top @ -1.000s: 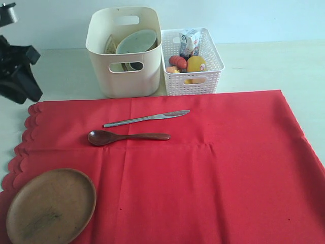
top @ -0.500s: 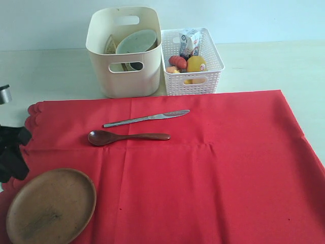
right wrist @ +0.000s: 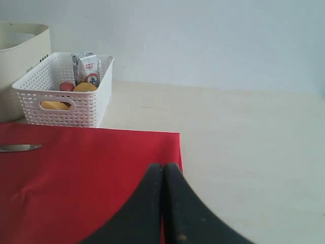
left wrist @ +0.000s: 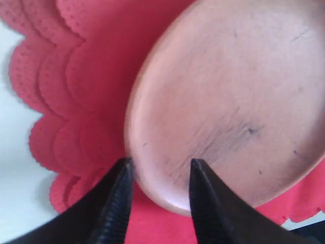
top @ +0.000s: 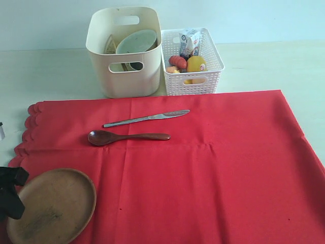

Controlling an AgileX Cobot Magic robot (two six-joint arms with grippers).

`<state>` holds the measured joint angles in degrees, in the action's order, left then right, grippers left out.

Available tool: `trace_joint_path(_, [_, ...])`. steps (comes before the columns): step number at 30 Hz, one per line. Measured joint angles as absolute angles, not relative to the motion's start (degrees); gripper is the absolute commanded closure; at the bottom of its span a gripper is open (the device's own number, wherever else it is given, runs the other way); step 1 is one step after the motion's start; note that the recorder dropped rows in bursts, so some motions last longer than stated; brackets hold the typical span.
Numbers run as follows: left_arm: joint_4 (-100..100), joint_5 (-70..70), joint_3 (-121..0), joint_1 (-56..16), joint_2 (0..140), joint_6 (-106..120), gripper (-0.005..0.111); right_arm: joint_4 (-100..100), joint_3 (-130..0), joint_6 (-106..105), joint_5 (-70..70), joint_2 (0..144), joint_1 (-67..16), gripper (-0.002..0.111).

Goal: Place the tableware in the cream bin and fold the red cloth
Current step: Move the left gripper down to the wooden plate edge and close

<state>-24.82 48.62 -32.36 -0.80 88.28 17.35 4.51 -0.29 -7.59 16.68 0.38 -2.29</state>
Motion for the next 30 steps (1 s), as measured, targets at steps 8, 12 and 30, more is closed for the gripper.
trace_joint_path(8, [-28.7,47.1,-30.8,4.1,88.2,19.6,0.069,4.5,-0.3,-7.6,16.7,0.4,-2.3,0.108])
trace_joint_path(12, [-29.9,46.3,-30.8,4.4,88.5,20.3,0.069,4.5,-0.3,-7.6,16.7,0.4,-2.3,0.108])
trace_joint_path(30, [-35.3,42.7,-30.8,4.4,94.6,25.4,0.090,4.5,-0.3,-7.6,16.7,0.4,-2.3,0.108])
